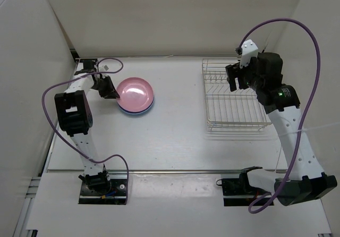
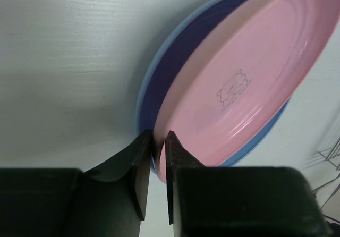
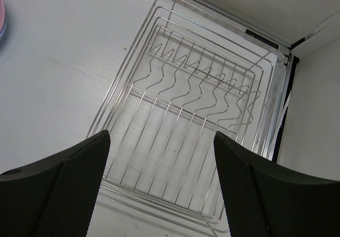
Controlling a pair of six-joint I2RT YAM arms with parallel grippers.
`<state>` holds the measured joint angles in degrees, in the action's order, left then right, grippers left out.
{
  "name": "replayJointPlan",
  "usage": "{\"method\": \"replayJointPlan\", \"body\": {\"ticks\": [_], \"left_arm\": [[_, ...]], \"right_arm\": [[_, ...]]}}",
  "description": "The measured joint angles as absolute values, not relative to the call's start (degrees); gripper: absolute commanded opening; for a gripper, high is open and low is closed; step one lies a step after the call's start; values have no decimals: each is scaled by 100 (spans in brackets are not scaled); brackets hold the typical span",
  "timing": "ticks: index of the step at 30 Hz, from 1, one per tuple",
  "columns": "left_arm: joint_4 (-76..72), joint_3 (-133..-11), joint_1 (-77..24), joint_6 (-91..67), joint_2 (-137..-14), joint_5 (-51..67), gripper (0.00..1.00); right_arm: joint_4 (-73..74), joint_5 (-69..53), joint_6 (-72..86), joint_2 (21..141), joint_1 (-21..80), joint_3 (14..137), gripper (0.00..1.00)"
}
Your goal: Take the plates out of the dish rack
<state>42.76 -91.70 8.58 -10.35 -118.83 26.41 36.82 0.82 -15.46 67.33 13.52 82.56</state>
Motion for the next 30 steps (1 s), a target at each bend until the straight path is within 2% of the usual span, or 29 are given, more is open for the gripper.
{"method": "replayJointPlan", "body": {"ticks": [5, 8, 10, 16, 19, 21, 22, 23, 27, 30], "left_arm": [[4309, -9170, 836, -991, -11883, 2644, 31], [4344, -9170, 812, -965, -11883, 2644, 39], [4364, -9170, 803, -934, -11883, 2644, 49], [4434, -9170, 801, -867, -11883, 2663, 63], [4501, -9172, 797, -788, -11883, 2663, 77], [4567, -9194, 784, -714, -11883, 2641, 92], [4609, -9205, 775, -659, -11878, 2624, 100], [4641, -9207, 766, -604, -11865, 2587, 100], [4742, -9094, 784, -423, -11585, 2436, 100], [4853, -8840, 884, -263, -10916, 2307, 100]], "right_arm": [[3682, 62, -1546, 6698, 1352, 8252, 82], [3691, 54, -1546, 6667, 1352, 8224, 82], [3708, 23, -1546, 6663, 1352, 8213, 82], [3719, -30, -1549, 6657, 1352, 8182, 82], [3719, -60, -1546, 6643, 1350, 8182, 82], [3719, -67, -1546, 6624, 1352, 8182, 82], [3719, -75, -1546, 6615, 1352, 8178, 86], [3708, -78, -1549, 6602, 1352, 8156, 99], [3656, 10, -1525, 6584, 1251, 7959, 99], [3660, 134, -1380, 6742, 965, 7902, 99]]}}
